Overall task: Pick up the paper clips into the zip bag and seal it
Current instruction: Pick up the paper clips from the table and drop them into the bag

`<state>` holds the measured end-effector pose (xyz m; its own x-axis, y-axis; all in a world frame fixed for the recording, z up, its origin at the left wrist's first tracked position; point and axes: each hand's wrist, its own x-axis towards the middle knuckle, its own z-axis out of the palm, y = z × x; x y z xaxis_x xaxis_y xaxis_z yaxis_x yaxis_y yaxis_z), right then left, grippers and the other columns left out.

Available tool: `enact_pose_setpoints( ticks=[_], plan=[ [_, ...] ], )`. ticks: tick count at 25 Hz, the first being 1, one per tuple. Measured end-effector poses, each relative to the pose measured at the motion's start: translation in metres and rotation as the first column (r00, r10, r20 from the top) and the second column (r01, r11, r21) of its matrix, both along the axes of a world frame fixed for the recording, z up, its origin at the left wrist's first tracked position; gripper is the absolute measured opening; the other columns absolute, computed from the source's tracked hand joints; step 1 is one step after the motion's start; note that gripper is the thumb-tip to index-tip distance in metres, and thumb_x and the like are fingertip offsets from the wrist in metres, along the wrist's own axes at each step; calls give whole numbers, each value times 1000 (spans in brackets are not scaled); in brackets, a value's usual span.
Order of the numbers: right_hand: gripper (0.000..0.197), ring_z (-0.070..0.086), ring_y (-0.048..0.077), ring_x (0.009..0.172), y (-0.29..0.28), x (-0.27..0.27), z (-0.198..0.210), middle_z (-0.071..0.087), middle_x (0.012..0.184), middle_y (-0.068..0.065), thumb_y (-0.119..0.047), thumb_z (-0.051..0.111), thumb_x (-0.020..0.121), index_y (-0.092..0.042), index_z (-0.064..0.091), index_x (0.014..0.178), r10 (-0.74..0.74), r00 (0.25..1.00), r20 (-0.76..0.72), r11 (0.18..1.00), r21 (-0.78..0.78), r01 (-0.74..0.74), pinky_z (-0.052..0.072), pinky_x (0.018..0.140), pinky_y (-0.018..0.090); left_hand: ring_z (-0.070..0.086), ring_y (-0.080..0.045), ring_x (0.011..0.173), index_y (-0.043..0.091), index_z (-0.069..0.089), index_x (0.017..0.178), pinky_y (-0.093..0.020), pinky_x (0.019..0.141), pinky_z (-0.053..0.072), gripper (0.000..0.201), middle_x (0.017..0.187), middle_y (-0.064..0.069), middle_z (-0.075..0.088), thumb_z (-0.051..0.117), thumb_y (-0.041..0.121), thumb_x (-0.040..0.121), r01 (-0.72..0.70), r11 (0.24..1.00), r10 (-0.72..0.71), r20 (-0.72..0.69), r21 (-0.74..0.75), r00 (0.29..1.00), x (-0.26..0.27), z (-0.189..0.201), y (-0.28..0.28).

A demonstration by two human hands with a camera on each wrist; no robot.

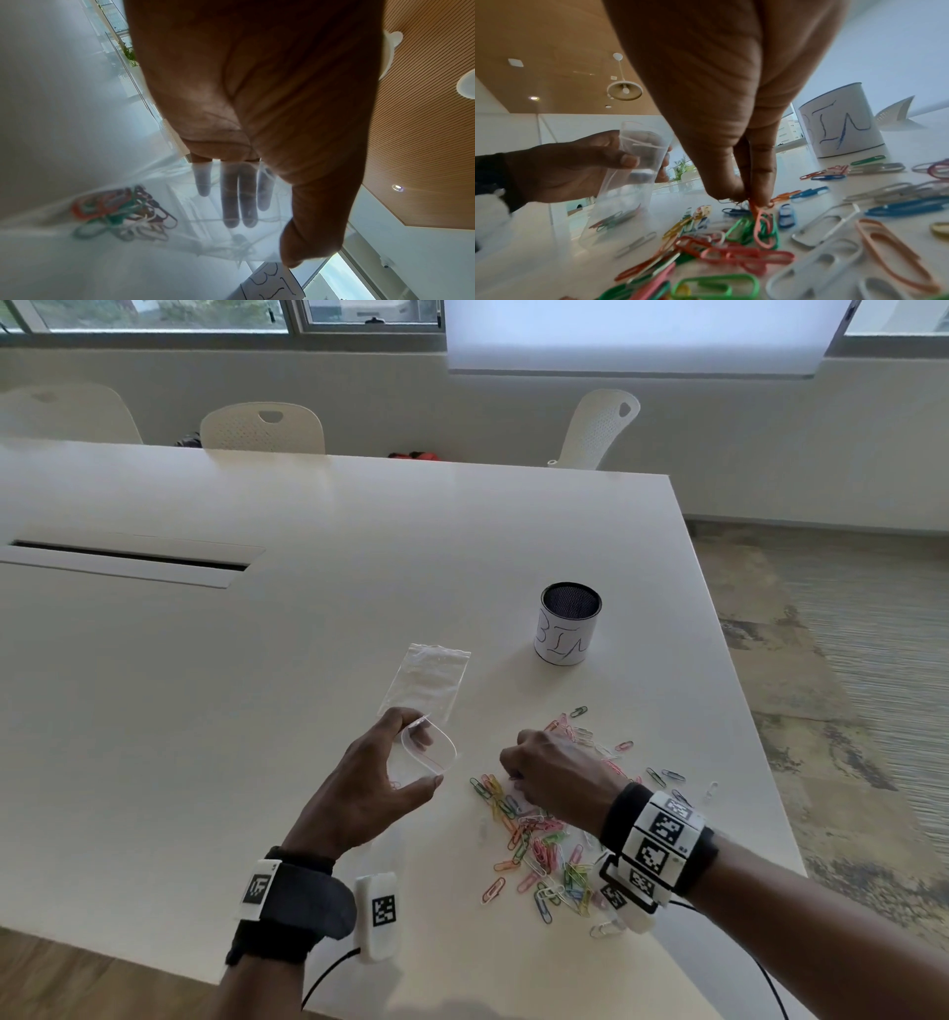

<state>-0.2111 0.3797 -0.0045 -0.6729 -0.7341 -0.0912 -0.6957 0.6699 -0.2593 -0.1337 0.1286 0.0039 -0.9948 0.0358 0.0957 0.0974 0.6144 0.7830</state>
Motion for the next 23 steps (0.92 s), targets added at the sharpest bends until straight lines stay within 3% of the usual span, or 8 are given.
enact_pose_setpoints(
  ticks=[3, 6, 8, 10, 13, 16, 19, 23],
  plan=[
    [10, 70, 18, 68, 7, -14, 3, 71, 86, 6, -4, 69, 96, -6, 72, 87, -128, 986, 103, 984, -107, 139, 53, 57, 15, 61, -7, 107, 35, 53, 123, -26, 71, 61, 50, 112, 16, 65, 83, 21, 85, -5, 1000, 5, 13, 15, 1000, 2, -1, 1],
    [5, 73, 13, 68, 17, -25, 12, 77, 80, 3, -5, 81, 86, -10, 79, 86, -242, 914, 327, 910, -251, 331, 55, 62, 14, 60, -5, 108, 36, 54, 122, -29, 72, 61, 51, 112, 18, 64, 84, 20, 84, 8, 1000, -8, 14, 28, 1000, 0, -3, 0],
    [6, 75, 15, 71, 18, -24, 24, 80, 80, 9, -3, 83, 85, -6, 80, 89, -226, 817, 531, 807, -368, 463, 62, 70, 22, 60, -3, 110, 35, 54, 123, -30, 73, 62, 52, 112, 20, 65, 85, 20, 84, 21, 999, -22, 23, 33, 1000, -3, -3, -2],
    [7, 77, 20, 76, 11, -15, 41, 81, 84, 13, -5, 82, 87, -4, 80, 93, -146, 758, 636, 720, -457, 522, 65, 78, 31, 61, -1, 110, 34, 54, 124, -30, 75, 62, 52, 112, 20, 65, 84, 21, 84, 26, 999, -27, 23, 38, 999, -4, -2, -4],
    [7, 78, 25, 78, -14, 0, 62, 81, 84, 12, -6, 82, 87, -5, 80, 94, -64, 781, 621, 681, -545, 489, 66, 81, 33, 62, -4, 110, 34, 54, 125, -23, 78, 60, 52, 112, 19, 66, 84, 23, 83, 34, 998, -36, 23, 52, 999, -5, -3, -9],
    [7, 76, 6, 75, -41, 13, 71, 81, 82, 2, -7, 82, 87, -9, 81, 94, -91, 849, 521, 731, -544, 412, 62, 76, 20, 64, -5, 108, 36, 52, 127, -14, 81, 53, 54, 114, 19, 66, 84, 26, 84, 45, 998, -46, 22, 46, 999, -2, -2, -13],
    [10, 74, -8, 80, -59, 21, 74, 78, 90, -14, -11, 81, 89, -14, 83, 99, -98, 916, 388, 791, -528, 308, 56, 76, 8, 65, -3, 106, 37, 51, 130, -12, 82, 51, 57, 116, 22, 67, 83, 28, 84, 56, 996, -59, 44, 67, 997, 0, -2, -15],
    [16, 76, -4, 85, -61, 20, 78, 82, 96, -7, -11, 80, 90, -18, 83, 105, -150, 920, 362, 791, -515, 332, 56, 77, 6, 66, -2, 102, 36, 52, 129, -14, 79, 52, 56, 114, 24, 66, 83, 26, 84, 79, 992, -83, 43, 96, 996, -1, -1, -19]
  ],
)
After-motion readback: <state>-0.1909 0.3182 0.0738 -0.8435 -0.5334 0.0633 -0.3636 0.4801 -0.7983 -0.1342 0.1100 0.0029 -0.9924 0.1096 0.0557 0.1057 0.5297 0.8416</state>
